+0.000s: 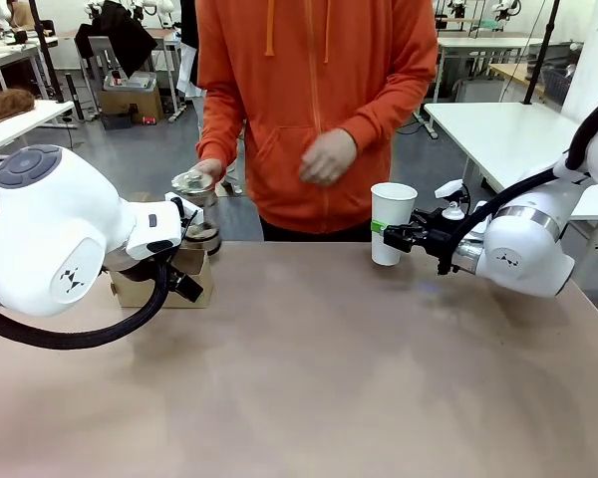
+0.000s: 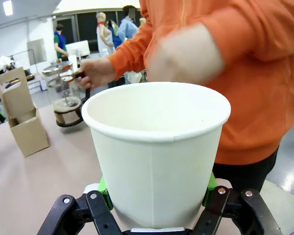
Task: Pour a drink into a cup and package it in a carrier.
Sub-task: When a person places the Paper Cup Lid on the 600 ml Paper Cup , lift the 600 ml Paper Cup.
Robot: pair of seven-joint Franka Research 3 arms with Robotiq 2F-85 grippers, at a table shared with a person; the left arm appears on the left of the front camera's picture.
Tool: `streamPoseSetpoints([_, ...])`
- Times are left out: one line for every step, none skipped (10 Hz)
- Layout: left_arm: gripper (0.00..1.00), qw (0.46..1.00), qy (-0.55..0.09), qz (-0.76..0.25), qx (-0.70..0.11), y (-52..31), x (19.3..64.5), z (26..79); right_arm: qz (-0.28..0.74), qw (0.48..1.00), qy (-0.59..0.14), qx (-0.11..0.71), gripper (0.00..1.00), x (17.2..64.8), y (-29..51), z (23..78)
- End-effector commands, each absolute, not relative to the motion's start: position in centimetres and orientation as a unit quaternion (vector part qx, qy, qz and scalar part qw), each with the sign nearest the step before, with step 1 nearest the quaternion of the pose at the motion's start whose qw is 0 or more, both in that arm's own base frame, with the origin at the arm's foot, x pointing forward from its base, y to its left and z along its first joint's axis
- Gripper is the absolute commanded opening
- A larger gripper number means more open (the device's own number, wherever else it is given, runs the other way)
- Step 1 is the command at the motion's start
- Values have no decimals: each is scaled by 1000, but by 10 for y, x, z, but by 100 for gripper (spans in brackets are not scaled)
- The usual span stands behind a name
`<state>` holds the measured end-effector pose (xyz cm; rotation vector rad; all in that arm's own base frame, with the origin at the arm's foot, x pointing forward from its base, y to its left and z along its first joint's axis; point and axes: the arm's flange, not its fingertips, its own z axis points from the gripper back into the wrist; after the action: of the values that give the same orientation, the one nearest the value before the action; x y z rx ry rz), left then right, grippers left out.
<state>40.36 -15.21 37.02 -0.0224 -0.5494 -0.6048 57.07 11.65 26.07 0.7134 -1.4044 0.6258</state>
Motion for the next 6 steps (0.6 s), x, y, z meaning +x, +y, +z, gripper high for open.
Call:
streamPoseSetpoints([100, 918, -267, -294, -12, -152, 403, 371, 278, 659, -624, 314, 77, 572, 119, 264])
streamPoseSetpoints([100, 918, -267, -294, -12, -152, 403, 371, 278, 659, -624, 314, 77, 572, 119, 264])
streamPoseSetpoints([100, 918, -267, -294, -12, -152, 403, 371, 278, 659, -624, 314, 77, 572, 119, 264])
streamPoseSetpoints([100, 918, -267, -294, -12, -152, 403, 371, 278, 659, -624, 314, 77, 572, 119, 264])
streamPoseSetpoints([100, 918, -267, -294, -12, -152, 403, 371, 278, 659, -624, 314, 77, 572, 119, 264])
streamPoseSetpoints([100, 918, -267, -294, -12, -152, 403, 371, 278, 659, -624, 314, 77, 572, 119, 264])
